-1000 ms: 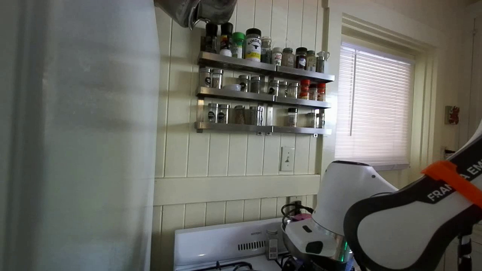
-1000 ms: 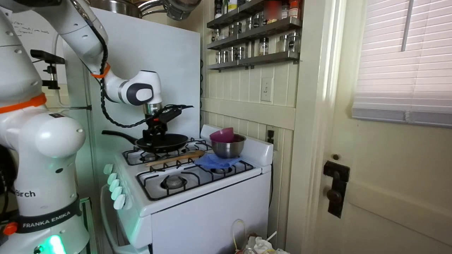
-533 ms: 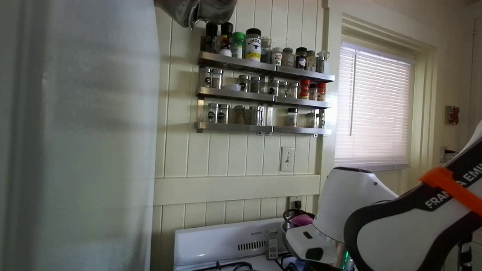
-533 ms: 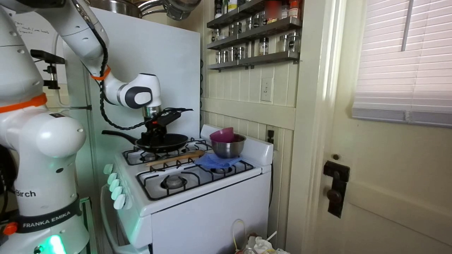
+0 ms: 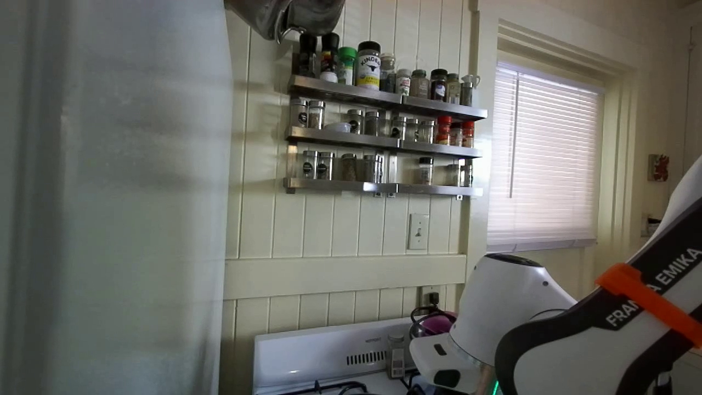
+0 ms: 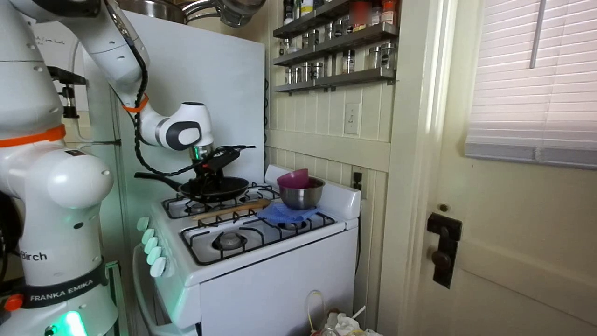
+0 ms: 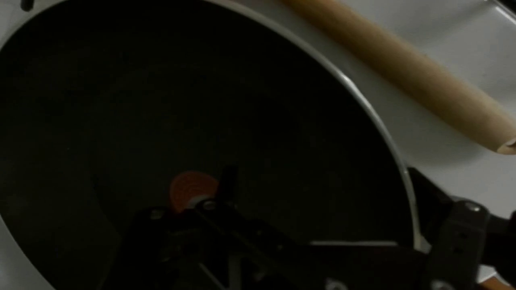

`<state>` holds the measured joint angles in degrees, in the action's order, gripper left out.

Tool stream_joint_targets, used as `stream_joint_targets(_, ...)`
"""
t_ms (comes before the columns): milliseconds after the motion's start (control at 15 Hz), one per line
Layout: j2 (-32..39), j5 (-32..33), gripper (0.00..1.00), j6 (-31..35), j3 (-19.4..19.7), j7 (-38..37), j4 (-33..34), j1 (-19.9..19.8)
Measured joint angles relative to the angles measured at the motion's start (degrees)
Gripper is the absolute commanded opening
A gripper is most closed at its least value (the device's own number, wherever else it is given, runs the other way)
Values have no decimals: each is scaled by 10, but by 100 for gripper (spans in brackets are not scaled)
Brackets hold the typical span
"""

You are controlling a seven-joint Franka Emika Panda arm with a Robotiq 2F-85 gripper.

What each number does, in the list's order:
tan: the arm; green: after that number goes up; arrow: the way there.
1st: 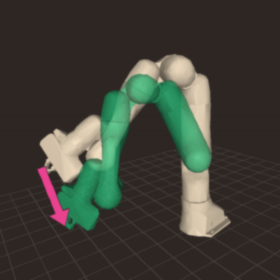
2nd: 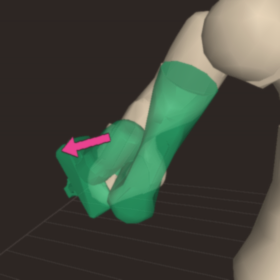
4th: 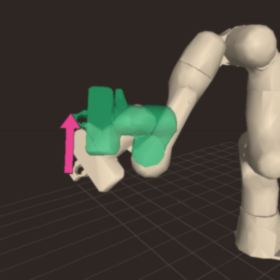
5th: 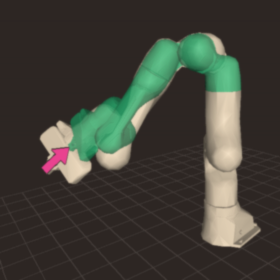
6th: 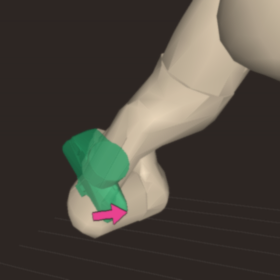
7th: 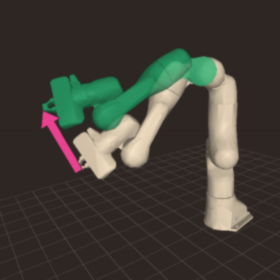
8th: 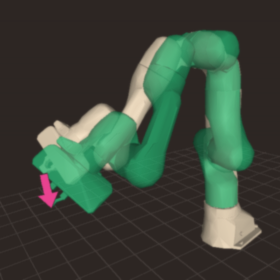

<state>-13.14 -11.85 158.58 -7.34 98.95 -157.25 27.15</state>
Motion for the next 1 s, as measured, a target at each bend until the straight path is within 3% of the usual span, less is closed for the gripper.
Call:
stream_joint_targets(933, 23, 0, 100, 65, 5, -7, -1, -13)
stream_joint_targets(1000, 24, -1, 91, 65, 5, -7, -1, -12)
